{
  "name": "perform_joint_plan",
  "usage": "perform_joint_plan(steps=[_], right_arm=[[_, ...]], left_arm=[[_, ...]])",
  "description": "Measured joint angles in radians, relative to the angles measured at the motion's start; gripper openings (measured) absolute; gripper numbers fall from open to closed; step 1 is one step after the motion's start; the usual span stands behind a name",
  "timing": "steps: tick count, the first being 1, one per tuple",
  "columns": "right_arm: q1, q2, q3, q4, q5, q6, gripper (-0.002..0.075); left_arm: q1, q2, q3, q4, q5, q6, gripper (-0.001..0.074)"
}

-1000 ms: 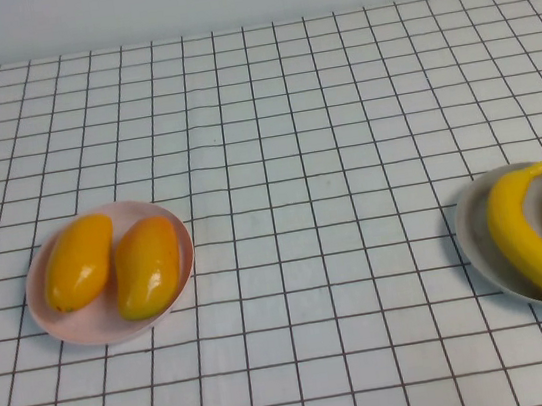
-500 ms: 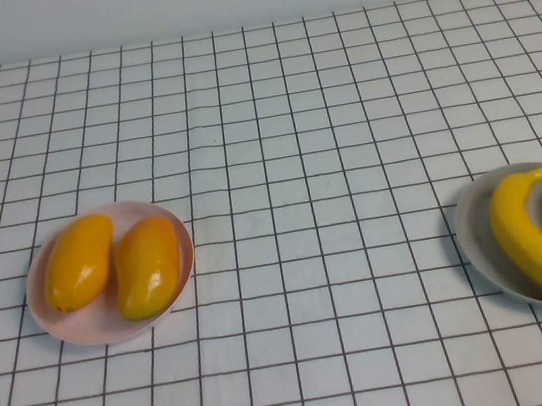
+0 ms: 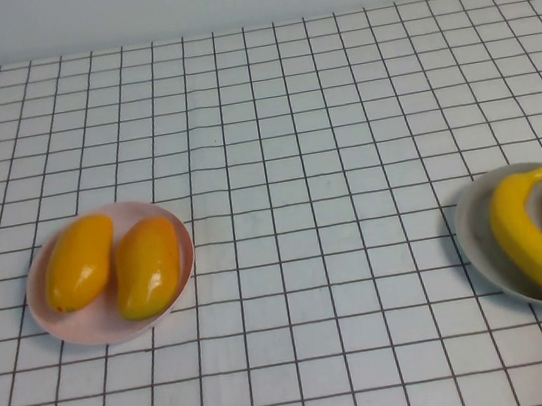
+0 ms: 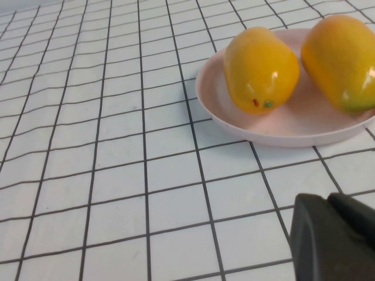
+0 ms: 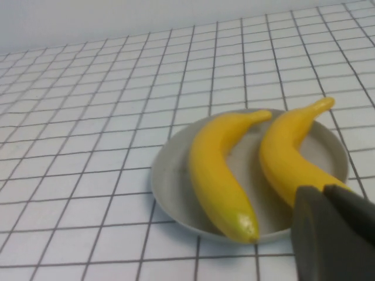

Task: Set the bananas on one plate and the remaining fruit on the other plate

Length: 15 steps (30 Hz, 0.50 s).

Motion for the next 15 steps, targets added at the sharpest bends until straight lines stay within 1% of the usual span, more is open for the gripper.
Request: perform_joint_plan(steps=[4, 8, 11, 15], right_arm=[[-0.101, 0.000, 0.032, 0.040, -0.021, -0.050, -0.0015], [-0.187, 0.000, 0.053, 0.081, -0.091, -0.098, -0.0015], [-0.211, 0.000, 0.053, 0.090, -0.082, -0.121, -0.0015], [-0.215, -0.001, 0.053, 0.096, -0.004, -0.135, -0.0015]], left_arm=[[0.000, 0.000, 0.000, 0.000, 0.000, 0.000, -0.0001], [0.000, 0.000, 0.000, 0.000, 0.000, 0.000, -0.0001], [0.000, 0.000, 0.000, 0.000, 0.000, 0.000, -0.0002], [0.000, 0.000, 0.000, 0.000, 0.000, 0.000, -0.0001]])
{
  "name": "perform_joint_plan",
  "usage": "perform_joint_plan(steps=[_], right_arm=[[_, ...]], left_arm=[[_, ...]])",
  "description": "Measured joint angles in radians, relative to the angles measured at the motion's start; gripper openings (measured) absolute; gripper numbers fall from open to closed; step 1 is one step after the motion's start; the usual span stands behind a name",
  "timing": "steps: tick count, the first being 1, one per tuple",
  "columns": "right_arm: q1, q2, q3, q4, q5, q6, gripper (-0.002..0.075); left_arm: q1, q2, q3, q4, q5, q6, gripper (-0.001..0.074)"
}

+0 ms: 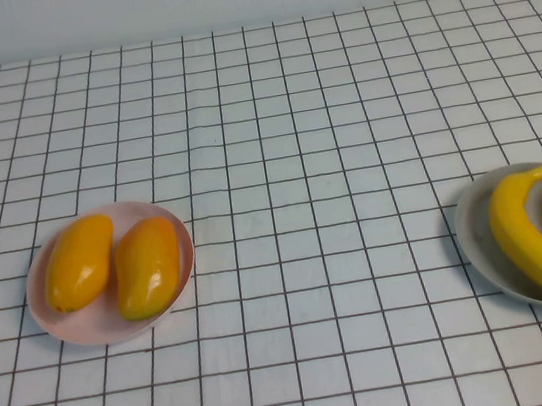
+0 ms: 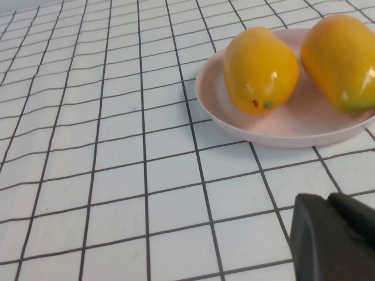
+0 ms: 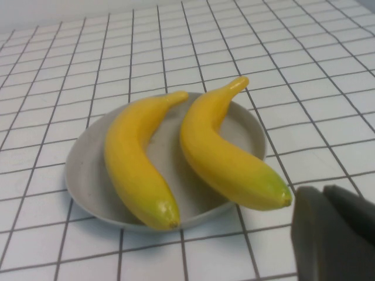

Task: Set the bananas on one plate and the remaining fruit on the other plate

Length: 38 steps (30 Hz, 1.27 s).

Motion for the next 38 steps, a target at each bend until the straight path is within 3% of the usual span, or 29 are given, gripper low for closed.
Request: perform_joint_plan(steps=[38], right_arm=[[0.049, 0.000, 0.002, 0.007, 0.014, 0.000, -0.0015]], left_arm=[[0.000, 0.000, 0.000, 0.000, 0.000, 0.000, -0.0002]])
